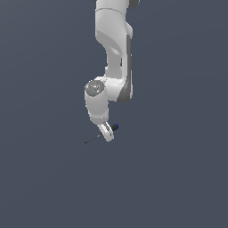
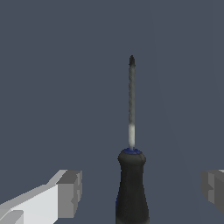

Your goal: Pick up the object and move it to a goal position.

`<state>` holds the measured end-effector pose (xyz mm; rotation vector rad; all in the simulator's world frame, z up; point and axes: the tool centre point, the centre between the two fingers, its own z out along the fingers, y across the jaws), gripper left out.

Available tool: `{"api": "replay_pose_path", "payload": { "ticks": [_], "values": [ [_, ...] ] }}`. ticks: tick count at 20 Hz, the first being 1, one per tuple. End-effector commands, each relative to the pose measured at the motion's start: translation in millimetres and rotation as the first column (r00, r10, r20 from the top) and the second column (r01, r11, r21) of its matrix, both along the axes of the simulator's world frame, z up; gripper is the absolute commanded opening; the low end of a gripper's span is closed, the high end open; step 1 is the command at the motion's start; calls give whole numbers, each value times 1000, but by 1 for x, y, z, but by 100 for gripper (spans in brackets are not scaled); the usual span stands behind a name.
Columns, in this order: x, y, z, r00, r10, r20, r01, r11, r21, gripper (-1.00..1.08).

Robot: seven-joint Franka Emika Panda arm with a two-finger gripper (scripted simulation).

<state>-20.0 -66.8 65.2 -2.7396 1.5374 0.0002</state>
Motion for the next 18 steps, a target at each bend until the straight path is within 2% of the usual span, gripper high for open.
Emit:
{"api": "replay_pose_path", "payload": {
  "ticks": [1,11,16,17,18],
  "values": [
    [0,0,-3,1000,0,0,0,1000,0,100],
    [-1,0,-43,1000,-5,0,5,1000,0,100],
    [0,0,-50,1000,-5,0,5,1000,0,100],
    [0,0,-50,1000,-5,0,5,1000,0,-100],
    [0,0,-50,1000,-5,0,5,1000,0,-100]
  ]
}}
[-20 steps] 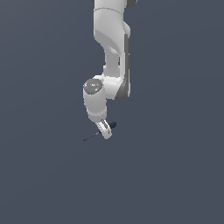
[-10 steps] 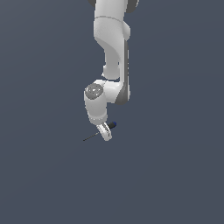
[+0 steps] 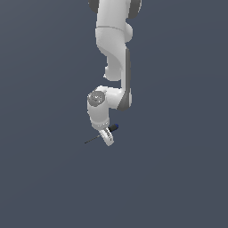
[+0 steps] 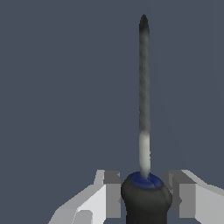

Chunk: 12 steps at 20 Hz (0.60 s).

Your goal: Pick up the object and move it to a goal position.

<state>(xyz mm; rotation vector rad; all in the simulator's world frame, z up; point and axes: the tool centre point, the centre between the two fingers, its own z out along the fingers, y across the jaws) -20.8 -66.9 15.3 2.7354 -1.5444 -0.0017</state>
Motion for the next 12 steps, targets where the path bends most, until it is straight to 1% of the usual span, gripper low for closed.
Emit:
{"api": "replay_pose_path", "payload": {
  "ticks": [1,9,12],
  "values": [
    [0,0,0,1000,0,1,0,1000,0,-100],
    [0,0,0,1000,0,1,0,1000,0,-100],
    [4,-1,3,1000,-5,9,5,1000,-3,-100]
  ]
}}
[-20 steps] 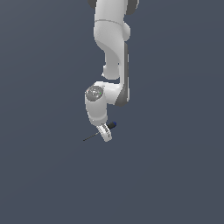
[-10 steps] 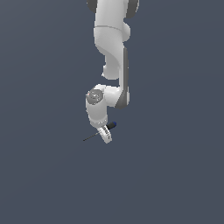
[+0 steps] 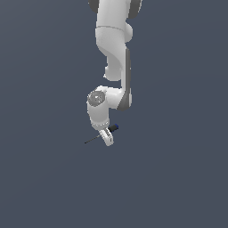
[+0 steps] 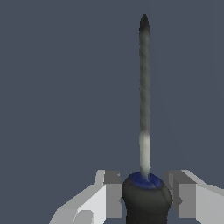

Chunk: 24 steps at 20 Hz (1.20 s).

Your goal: Pick up the object and move it to a goal position.

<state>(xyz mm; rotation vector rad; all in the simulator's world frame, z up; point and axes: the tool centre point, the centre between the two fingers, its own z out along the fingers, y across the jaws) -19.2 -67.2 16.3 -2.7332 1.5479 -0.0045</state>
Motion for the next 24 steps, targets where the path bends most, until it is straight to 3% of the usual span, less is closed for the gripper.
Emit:
{"api": "replay_pose_path", "payload": {
  "ticks": [1,7,13,17,24],
  "values": [
    [5,-1,5,1000,-7,12,7,1000,-3,-100],
    [33,-10,35,995,-57,85,59,998,-25,-100],
    [76,-27,93,967,-137,214,152,987,-54,-100],
    [104,-43,146,926,-198,321,231,970,-69,-100],
    [136,-69,243,822,-284,495,365,928,-75,-100]
  ]
}}
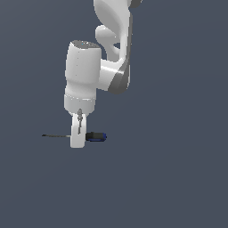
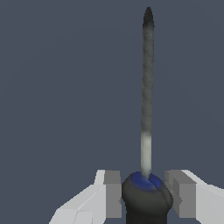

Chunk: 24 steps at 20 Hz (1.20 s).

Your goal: Pick up the object and move it to a goal position.

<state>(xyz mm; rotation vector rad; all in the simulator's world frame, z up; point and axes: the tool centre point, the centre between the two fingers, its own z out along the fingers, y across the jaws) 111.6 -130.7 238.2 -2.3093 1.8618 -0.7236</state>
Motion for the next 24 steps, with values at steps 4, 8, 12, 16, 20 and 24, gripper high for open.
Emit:
{"api": "replay_pose_path", "payload": {
  "ticks": [4,8,12,16,20,24],
  "values": [
    [13,-17,72,988,-87,130,93,995,-38,-100],
    [15,-27,118,967,-139,212,154,986,-58,-100],
    [14,-35,161,941,-183,286,211,975,-72,-100],
    [9,-41,198,911,-218,349,261,962,-81,-100],
    [4,-44,225,886,-243,396,299,950,-86,-100],
    [0,-46,244,866,-259,427,325,941,-89,-100]
  ]
}}
